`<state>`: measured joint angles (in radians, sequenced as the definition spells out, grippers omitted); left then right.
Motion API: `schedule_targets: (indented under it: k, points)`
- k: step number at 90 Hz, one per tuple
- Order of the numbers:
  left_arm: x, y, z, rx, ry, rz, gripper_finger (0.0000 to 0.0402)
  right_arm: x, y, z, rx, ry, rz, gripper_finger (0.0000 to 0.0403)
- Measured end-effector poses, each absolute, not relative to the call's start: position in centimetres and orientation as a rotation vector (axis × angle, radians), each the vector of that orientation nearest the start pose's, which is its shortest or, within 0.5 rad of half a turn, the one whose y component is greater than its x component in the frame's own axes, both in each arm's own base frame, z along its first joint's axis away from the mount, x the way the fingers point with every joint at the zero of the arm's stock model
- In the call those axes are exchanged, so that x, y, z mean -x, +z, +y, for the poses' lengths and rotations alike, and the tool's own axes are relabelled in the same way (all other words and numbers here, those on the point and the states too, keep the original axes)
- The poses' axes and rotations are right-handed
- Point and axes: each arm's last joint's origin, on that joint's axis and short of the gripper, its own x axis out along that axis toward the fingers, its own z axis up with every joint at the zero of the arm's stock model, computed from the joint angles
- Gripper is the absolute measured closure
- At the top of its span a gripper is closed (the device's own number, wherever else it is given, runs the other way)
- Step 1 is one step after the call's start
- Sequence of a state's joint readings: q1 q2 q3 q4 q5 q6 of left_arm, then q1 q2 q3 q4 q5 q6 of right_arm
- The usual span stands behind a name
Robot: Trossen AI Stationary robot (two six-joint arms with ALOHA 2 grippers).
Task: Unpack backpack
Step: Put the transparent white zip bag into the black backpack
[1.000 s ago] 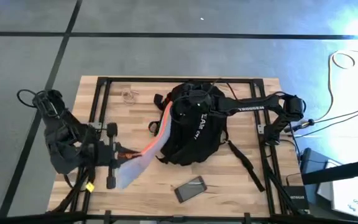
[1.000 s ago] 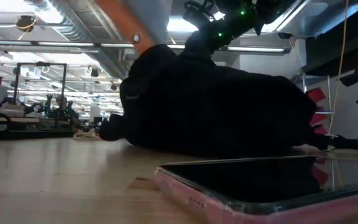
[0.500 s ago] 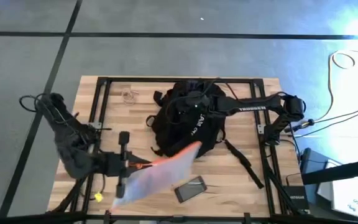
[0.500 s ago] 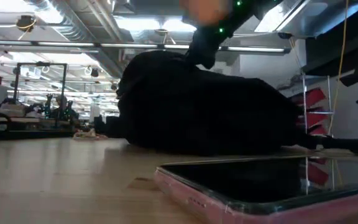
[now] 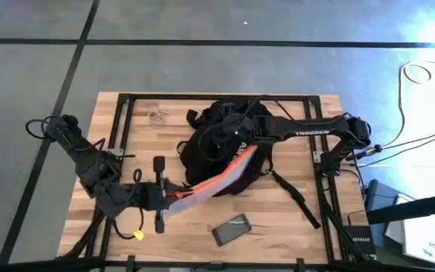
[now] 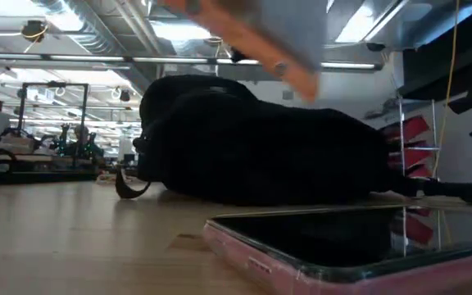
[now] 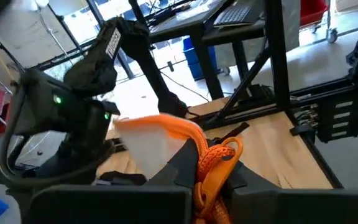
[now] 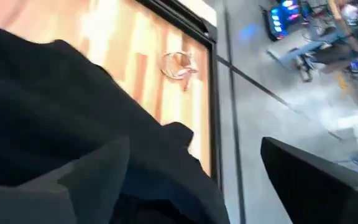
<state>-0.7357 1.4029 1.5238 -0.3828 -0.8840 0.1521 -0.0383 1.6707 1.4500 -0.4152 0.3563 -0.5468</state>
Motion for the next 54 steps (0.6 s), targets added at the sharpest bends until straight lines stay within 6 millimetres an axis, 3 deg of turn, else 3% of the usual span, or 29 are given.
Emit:
schedule_targets:
  k: [16, 34, 54]
  points:
    - [-23.9, 41.5, -17.3, -0.38, 0.259, 0.252, 0.0401, -36.7, 33.0, -2.0, 0.581, -0.013, 0.785, 0.005]
    - [-25.1, 39.5, -15.6, -0.393, 0.352, 0.316, 0.0402, -35.6, 35.9, -1.7, 0.483, 0.048, 0.835, 0.005]
    - [-25.9, 39.1, -14.1, -0.408, 0.409, 0.341, 0.0402, -33.7, 39.2, -1.4, 0.377, 0.127, 0.892, 0.0052]
